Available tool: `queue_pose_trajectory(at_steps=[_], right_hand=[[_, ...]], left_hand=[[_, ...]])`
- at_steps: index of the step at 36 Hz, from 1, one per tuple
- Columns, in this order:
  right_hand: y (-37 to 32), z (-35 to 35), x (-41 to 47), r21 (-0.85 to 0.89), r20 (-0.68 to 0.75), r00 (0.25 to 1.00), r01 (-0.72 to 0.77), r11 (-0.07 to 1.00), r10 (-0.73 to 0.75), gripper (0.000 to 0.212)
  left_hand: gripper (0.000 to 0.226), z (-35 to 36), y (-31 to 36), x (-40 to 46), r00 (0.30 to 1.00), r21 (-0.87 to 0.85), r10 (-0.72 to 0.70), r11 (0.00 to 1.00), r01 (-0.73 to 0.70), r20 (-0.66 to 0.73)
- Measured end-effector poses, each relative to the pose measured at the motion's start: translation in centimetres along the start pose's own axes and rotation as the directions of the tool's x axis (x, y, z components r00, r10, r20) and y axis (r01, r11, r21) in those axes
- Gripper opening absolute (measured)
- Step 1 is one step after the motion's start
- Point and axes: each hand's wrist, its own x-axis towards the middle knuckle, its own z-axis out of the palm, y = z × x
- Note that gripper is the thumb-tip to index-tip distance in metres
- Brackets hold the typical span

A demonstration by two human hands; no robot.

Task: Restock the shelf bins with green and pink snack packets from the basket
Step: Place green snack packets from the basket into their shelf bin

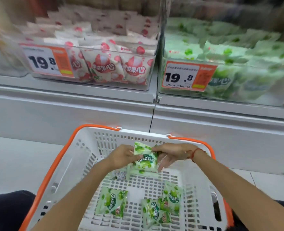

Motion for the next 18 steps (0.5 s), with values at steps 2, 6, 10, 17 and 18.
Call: queue_pose_trajectory(at_steps=[2,6,10,17,18], right_hand=[[-1.4,-0.9,-2.7,-0.030,-0.022,0.999,0.022,0.999,-0.023,0.043],[-3.6,-2.3,-8.7,-0.080,-0.051,0.992,0.111,0.991,-0.115,0.041],[-4.4,-3.7,-14.0,-0.163,-0.149,0.959,0.215,0.963,-0.240,0.037],[-4.6,-6.7,-22.9,-0.171,-0.345,0.850,0.361,0.917,-0.399,0.025],[-4.4,-6.9,-24.2,-0.166,-0.368,0.833,0.378,0.911,-0.413,0.018]], left_hand=[[0.056,-0.9,2.3,-0.7,0.997,0.006,0.070,0.998,-0.069,-0.022],[0.073,-2.1,6.1,-1.3,0.973,0.007,0.213,0.977,-0.213,-0.085],[0.042,-1.9,11.2,-3.2,0.938,-0.103,0.290,0.944,-0.313,-0.189],[0.044,-1.6,19.9,-5.2,0.910,-0.279,0.355,0.871,-0.405,-0.214],[0.047,-1.6,21.2,-5.5,0.897,-0.290,0.386,0.851,-0.437,-0.217]])
